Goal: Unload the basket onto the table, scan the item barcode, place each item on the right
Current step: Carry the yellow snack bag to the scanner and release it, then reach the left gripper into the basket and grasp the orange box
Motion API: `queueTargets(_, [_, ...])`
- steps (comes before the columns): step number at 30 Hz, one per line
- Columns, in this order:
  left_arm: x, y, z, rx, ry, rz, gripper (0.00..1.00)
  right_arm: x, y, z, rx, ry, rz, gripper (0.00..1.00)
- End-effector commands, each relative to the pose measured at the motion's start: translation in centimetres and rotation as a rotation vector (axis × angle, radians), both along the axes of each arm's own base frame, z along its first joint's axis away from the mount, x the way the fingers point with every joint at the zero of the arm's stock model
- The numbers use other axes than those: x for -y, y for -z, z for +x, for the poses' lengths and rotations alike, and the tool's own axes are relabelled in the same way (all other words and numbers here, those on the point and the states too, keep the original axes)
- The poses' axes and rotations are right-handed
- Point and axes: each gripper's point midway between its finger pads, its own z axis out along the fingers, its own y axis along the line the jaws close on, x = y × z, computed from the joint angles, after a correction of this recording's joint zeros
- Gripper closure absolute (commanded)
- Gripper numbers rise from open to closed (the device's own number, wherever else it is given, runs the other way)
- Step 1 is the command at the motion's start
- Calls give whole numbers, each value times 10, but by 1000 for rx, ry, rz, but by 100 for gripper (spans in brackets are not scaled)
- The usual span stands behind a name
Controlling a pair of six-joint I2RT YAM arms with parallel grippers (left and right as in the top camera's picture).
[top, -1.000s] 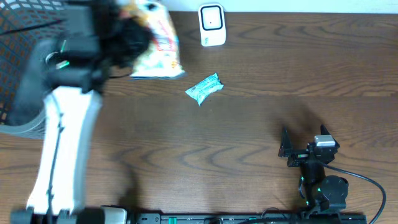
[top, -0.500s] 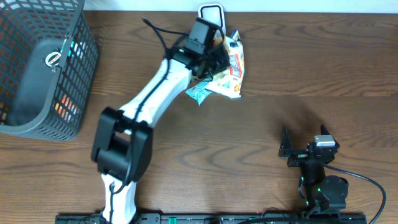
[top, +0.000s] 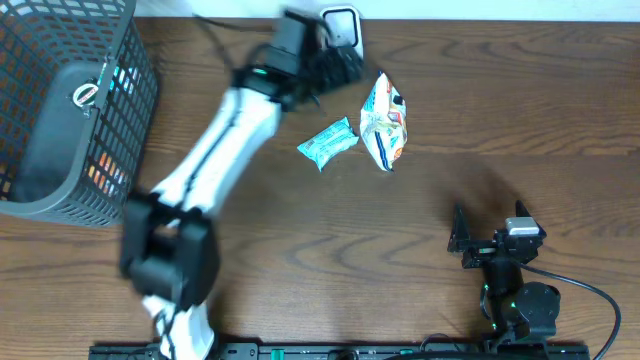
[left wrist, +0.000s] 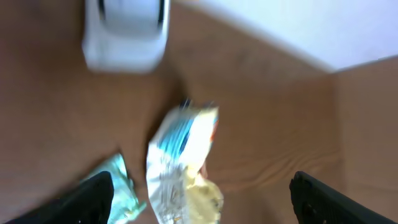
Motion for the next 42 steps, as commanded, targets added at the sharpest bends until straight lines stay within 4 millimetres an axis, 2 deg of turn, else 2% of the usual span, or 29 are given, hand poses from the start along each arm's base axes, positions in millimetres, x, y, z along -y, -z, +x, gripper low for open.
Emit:
queueTargets(1, [-70,-131,-4,381,1,82,5,0,1,0,-1,2,10,1])
queueTargets(3, [-109,-170,-11,490,-44,127,1,0,1,0,-1,2,10,1])
queueTargets(5, [-160,-204,-19,575,-136,177,1,0,1,0,-1,2,10,1])
queueTargets(6, [-222,-228,-28,619,-278,240,1,0,1,0,-1,2,10,1])
queueTargets(7, [-252,-234,-32,621,-357,272,1,0,1,0,-1,3,10,1])
queueTargets(8, [-295,-237,-39,608,-475,322,1,0,1,0,-1,2,10,1])
queueTargets(10, [-353,-231,-53,552,-628,382,0,0,1,0,-1,2,10,1])
queueTargets(13, [-426,-198,-80,379,-823,395,1,0,1,0,-1,2,10,1])
queueTargets(16, [-469,-156,-107,187,-961,344,2,0,1,0,-1,2,10,1])
queueTargets(19, [-492,-120,-128,29,-1023,336,2,0,1,0,-1,2,10,1])
queueTargets(23, [-512,-73,-137,-134,-1039,340,2,0,1,0,-1,2,10,1])
queueTargets(28, [-507,-5,-137,-351,-934,345,2,0,1,0,-1,2,10,1])
queueTargets(35, [-496,74,-146,-609,-819,322,2,0,1,0,-1,2,10,1])
queueTargets(42, [-477,124,-153,-774,-697,312,2,0,1,0,-1,2,10,1])
